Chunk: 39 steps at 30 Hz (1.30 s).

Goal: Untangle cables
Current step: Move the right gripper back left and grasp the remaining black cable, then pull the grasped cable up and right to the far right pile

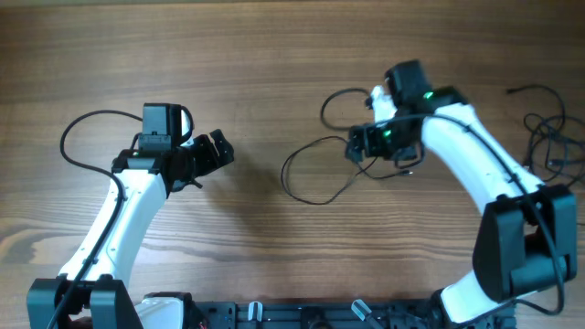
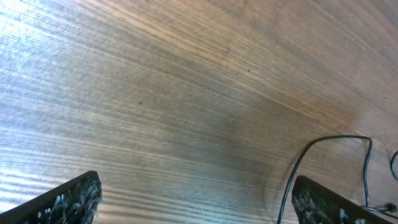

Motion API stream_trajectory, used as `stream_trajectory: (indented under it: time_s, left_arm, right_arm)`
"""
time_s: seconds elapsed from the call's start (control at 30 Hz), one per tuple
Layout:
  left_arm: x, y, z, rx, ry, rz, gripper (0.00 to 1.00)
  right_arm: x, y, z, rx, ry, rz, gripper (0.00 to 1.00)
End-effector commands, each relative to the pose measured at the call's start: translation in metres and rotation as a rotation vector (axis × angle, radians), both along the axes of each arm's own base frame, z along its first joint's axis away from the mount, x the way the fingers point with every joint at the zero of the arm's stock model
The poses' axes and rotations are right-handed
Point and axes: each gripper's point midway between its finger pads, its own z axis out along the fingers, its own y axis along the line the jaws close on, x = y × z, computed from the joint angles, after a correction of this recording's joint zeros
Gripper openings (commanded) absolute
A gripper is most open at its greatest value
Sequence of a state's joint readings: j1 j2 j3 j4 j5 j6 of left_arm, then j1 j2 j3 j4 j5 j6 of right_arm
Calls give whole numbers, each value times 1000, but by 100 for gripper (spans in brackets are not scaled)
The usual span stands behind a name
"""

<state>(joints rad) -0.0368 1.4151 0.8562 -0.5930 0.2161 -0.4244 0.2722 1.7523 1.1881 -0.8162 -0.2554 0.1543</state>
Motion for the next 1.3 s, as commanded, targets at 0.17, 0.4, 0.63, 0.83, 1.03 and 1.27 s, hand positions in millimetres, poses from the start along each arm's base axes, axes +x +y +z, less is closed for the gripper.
stream_trajectory:
  time_s: [0.17,0.4,0.63,0.83,1.03,1.27]
  left_arm:
    - [1,3,5,7,-9,9,98]
    - [-1,3,4,7,-2,9,98]
    - [-1,3,4,7,-1,9,97]
    - [-1,3,4,7,-2,9,96]
    - [-1,3,4,7,-2,9,96]
    - [-1,3,4,8,-2,9,96]
  right_arm:
    - [-6,8,-49,-91,-99,7,70]
    - [-17,6,-65,-105,-100,14,55]
    - [-21,4,-67,-108,-80,-16,32]
    - [-21,4,-67,-105,-74,-37,4]
    - [-17,11,-60,-69,-78,-38,4]
    - [1,20,-15,23,-116,-51,4]
